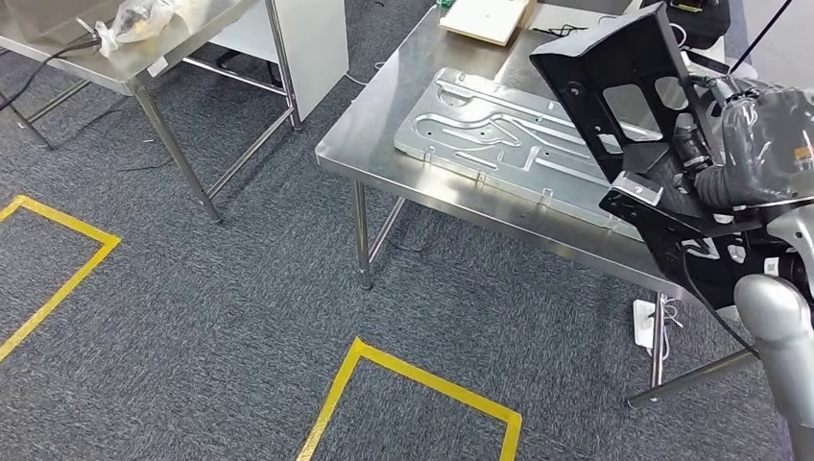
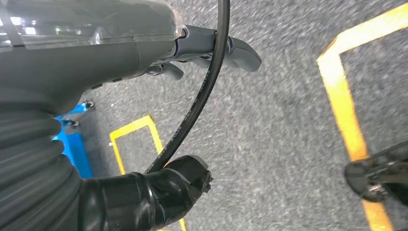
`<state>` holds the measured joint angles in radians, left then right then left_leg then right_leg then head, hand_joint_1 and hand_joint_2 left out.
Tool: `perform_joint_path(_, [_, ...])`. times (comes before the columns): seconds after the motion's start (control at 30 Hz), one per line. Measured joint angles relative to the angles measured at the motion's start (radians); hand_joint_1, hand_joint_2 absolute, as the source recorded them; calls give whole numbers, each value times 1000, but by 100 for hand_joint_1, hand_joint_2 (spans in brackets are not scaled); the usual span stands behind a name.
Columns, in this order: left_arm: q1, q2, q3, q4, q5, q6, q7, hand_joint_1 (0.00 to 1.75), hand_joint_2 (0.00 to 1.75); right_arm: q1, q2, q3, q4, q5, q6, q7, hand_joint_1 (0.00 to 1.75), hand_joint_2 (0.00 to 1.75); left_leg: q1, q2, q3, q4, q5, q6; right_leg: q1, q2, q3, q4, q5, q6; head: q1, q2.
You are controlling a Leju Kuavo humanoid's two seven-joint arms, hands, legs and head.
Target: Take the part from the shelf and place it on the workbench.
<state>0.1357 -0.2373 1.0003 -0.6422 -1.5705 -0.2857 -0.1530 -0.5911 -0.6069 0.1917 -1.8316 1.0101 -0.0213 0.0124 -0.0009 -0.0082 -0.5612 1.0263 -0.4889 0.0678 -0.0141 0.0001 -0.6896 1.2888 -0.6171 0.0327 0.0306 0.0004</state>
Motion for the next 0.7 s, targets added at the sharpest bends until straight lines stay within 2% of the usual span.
perform_joint_path(0.03, [-1,1,0,2,0,2,0,0,175,-12,-4,4,9,-1,6,1,175,175,-2,-2,12,0,-9,0,1,0,-17,-3,11,-4,0,0])
perform_joint_path(0.07, [-1,2,0,3,0,3,0,0,175,-22,-8,6,15,-2,9,1,175,175,-5,-4,26,0,-19,0,4,0,-17,-39,44,-10,0,0])
perform_joint_path(0.13, [1,1,0,6,0,5,0,0,175,-39,-14,9,25,-2,12,2,175,175,-8,-6,52,-2,-39,-1,15,0,5,-157,146,-31,0,0])
perform_joint_path(0.2, [0,1,-1,12,0,5,0,0,175,-52,-19,12,33,-3,14,2,175,175,-8,-8,65,-8,-53,-8,27,-1,22,-235,198,-50,1,0])
perform_joint_path(0.23, [-2,2,-1,15,0,5,0,0,175,-58,-21,14,36,-4,15,2,175,175,-7,-8,72,-8,-55,-13,31,0,26,-246,197,-54,1,0])
perform_joint_path(0.3, [-3,5,-2,16,0,6,0,0,175,-70,-27,17,41,-4,16,4,175,175,-8,-6,83,-5,-56,-24,26,2,52,-266,196,-56,1,0])
perform_joint_path(0.33, [-3,6,-2,17,0,7,0,0,175,-78,-28,19,43,-4,18,6,175,175,-9,-5,84,12,-58,-29,21,2,67,-275,193,-58,1,0])
perform_joint_path(0.37, [-5,8,-2,18,0,8,0,0,175,-87,-30,22,46,-4,21,10,175,175,-8,-3,71,42,-67,-35,17,2,81,-281,191,-60,0,0])
perform_joint_path(0.4, [-6,10,-2,19,0,9,-1,0,175,-98,-31,25,49,-4,25,14,175,175,-6,-2,42,92,-83,-40,14,1,91,-285,186,-62,0,0])
perform_joint_path(0.47, [-9,11,-3,21,0,9,-1,0,175,-115,-32,31,58,0,33,23,175,175,0,0,-44,212,-130,-49,12,1,105,-285,173,-62,-1,0])
perform_joint_path(0.5, [-9,12,-3,22,0,9,-1,0,175,-120,-33,34,63,4,36,26,175,175,3,1,-81,250,-147,-54,10,2,113,-285,165,-60,-1,0])
perform_joint_path(0.53, [-7,13,-3,22,0,9,-1,0,175,-123,-33,38,70,9,38,30,175,175,6,1,-105,259,-147,-57,9,2,123,-285,157,-57,-1,0])
perform_joint_path(0.57, [-6,15,-3,22,0,9,-1,0,175,-125,-34,40,76,13,40,33,175,175,8,1,-112,233,-123,-59,7,3,135,-285,147,-54,-1,0])
perform_joint_path(0.6, [-4,17,-3,23,0,9,-1,0,175,-127,-35,43,82,16,41,35,175,175,10,2,-105,179,-77,-61,5,2,148,-284,137,-49,-1,0])
perform_joint_path(0.63, [-1,18,-3,23,0,9,-1,0,175,-130,-37,45,87,19,42,36,175,175,11,2,-93,115,-19,-61,4,2,158,-284,126,-44,-1,0])
perform_joint_path(0.67, [0,19,-3,23,0,10,-1,0,175,-132,-39,46,93,20,43,36,175,175,10,2,-82,60,19,-59,3,3,168,-282,117,-38,0,0])
perform_joint_path(0.7, [1,19,-3,24,0,9,-1,0,175,-136,-41,48,98,22,46,36,175,175,8,3,-74,27,45,-55,4,3,173,-280,108,-31,0,0])
